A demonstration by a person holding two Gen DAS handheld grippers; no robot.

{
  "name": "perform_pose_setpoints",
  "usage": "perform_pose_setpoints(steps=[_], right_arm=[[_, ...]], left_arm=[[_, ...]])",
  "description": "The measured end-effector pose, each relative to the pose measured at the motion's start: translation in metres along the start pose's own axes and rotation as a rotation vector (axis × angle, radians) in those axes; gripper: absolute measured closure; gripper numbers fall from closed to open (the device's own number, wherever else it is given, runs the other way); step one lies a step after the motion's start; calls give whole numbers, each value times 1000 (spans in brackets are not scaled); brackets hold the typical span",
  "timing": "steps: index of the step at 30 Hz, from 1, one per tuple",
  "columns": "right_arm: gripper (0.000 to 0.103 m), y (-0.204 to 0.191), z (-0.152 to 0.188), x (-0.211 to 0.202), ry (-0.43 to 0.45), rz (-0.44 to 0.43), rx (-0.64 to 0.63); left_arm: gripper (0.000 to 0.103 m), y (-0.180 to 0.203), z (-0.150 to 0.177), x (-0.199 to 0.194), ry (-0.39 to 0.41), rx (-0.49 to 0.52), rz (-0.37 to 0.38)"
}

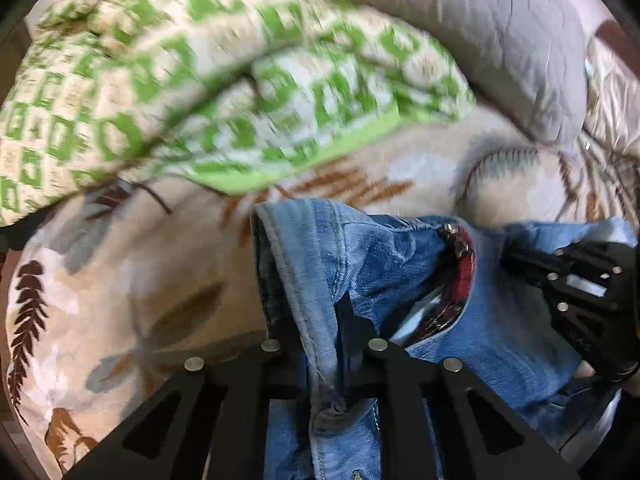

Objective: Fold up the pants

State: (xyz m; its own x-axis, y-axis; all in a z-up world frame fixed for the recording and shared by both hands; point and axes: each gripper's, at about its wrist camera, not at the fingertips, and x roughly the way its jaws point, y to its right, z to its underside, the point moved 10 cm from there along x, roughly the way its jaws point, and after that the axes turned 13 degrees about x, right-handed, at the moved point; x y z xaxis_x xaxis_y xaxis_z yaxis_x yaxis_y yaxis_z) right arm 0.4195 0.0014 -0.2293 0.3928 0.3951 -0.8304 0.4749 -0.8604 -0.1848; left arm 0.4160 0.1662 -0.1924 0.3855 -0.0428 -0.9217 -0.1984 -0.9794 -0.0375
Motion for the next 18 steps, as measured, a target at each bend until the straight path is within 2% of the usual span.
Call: perform_pose_setpoints(steps=[1,3,5,6,7,8,9,10,11,12,13,18], right_arm=[[100,-4,-4,-3,16,-12,3],[100,-15,-9,-5,41,-22,-3],[98,-16,-7,6,12,17,10],[97,-15,-4,13,-17,38,16],[92,-13,-3,14,-24,50,28],[85,-10,-2,9,-16,56,39],[55,-5,-2,-1,-8,69,48],[14,-2,-2,-10,5,76,53],[7,3,-4,-26,42,75,63],[7,9,-7,-50,108,74,74],[7,13,-8,-63,131,75,76],[7,50,20,-142,200,98,124]], left_arm=[[91,-5,1,-6,14,-12,-9],[91,-13,9,-1,-16,-23,-22],[78,-8,24,26,-96,-7,-17],[68,-6,24,29,-85,18,-44],[39,-7,20,24,-53,40,-113],[23,-10,18,18,-38,35,-154],[5,-13,16,9,-10,11,-181],[5,-13,13,-2,28,-7,-188],[5,-7,8,-16,68,-15,-159],[5,-1,6,-26,84,-14,-147],[5,5,4,-36,95,-7,-153],[5,81,-18,-87,198,161,-98]])
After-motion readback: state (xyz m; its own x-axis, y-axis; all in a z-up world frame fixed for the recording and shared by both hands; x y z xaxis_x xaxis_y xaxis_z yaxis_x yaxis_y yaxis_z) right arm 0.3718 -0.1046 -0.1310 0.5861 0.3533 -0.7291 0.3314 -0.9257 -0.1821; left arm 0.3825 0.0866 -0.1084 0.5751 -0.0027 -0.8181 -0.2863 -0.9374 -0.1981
